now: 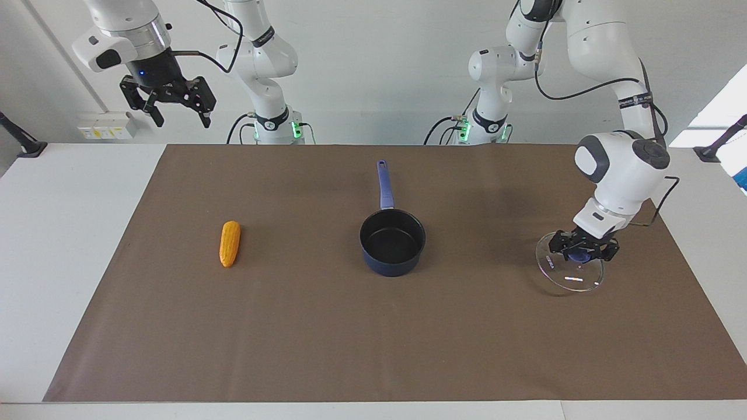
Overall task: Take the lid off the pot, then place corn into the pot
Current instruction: 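Lift the glass lid off the pot with the left gripper, then lower the lid onto the table while the right gripper reaches the corn, then release the lid with the left gripper while the right gripper grasps the corn, then carry the yellow corn with the right gripper over the pot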
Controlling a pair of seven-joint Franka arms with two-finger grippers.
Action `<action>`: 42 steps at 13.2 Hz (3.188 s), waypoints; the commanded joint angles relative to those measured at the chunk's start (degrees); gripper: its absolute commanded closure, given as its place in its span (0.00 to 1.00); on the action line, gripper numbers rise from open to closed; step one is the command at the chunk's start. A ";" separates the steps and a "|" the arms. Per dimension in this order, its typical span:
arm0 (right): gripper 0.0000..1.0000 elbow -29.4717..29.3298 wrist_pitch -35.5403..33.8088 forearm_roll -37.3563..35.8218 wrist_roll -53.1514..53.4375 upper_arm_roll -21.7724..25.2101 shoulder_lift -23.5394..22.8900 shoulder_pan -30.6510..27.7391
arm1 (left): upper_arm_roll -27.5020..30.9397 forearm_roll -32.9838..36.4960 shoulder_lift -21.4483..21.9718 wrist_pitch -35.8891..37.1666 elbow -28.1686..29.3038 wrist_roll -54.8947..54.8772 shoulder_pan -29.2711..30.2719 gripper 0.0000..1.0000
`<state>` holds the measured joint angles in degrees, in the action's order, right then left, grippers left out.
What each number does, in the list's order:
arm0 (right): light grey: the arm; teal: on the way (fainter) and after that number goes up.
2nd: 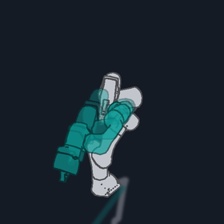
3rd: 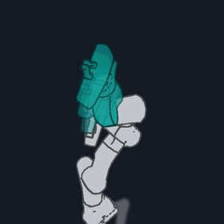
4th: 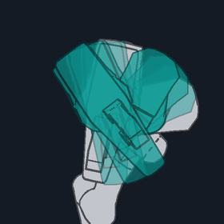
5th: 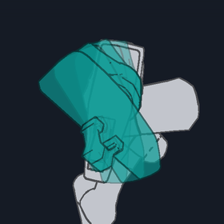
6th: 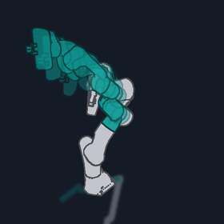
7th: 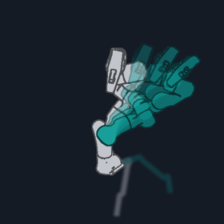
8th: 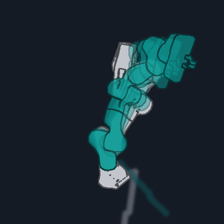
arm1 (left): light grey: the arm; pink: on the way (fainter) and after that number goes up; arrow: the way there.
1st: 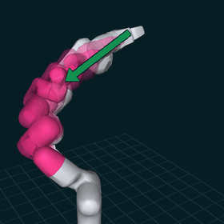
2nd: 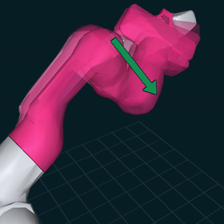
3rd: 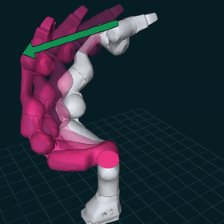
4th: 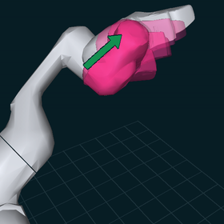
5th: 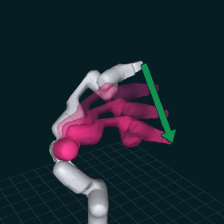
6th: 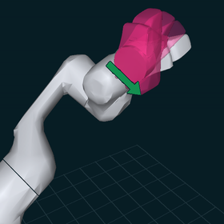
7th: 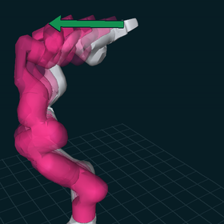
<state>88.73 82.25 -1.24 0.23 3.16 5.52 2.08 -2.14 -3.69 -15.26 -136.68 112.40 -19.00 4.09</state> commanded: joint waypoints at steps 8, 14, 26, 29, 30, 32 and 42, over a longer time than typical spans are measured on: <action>0.00 14.87 31.71 0.63 -2.52 -0.08 -15.17 -0.23 | -0.23 -1.24 -3.46 -4.47 0.97 -1.92 0.22 0.83; 0.00 31.68 51.16 0.54 -4.89 -0.08 -17.20 -2.08 | -0.23 -1.24 -3.99 -3.51 0.80 -1.40 -0.04 0.12; 1.00 28.45 47.94 -0.25 -5.33 0.01 -19.32 -1.81 | -0.75 3.94 15.51 24.40 -8.57 2.89 -0.83 0.00; 1.00 18.26 36.00 -0.25 -3.32 -0.78 -18.01 -0.94 | -1.37 4.39 15.26 37.67 -20.95 5.02 -0.84 0.00; 1.00 15.19 32.75 -0.25 -1.31 -0.78 -17.65 0.81 | -1.54 4.30 14.91 41.37 -24.65 4.94 -0.84 0.00; 1.00 11.31 29.56 -0.43 4.48 -0.78 -17.74 4.58 | -1.63 4.04 14.73 46.83 -28.71 5.02 -0.84 0.00; 1.00 2.17 32.36 3.42 37.19 -1.39 -24.75 24.72 | 3.72 3.77 16.31 53.89 -31.46 5.11 -8.04 0.00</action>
<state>96.70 114.89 -0.45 34.72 2.17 -14.62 26.83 -0.37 -0.71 1.36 -84.55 82.50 -14.40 -2.12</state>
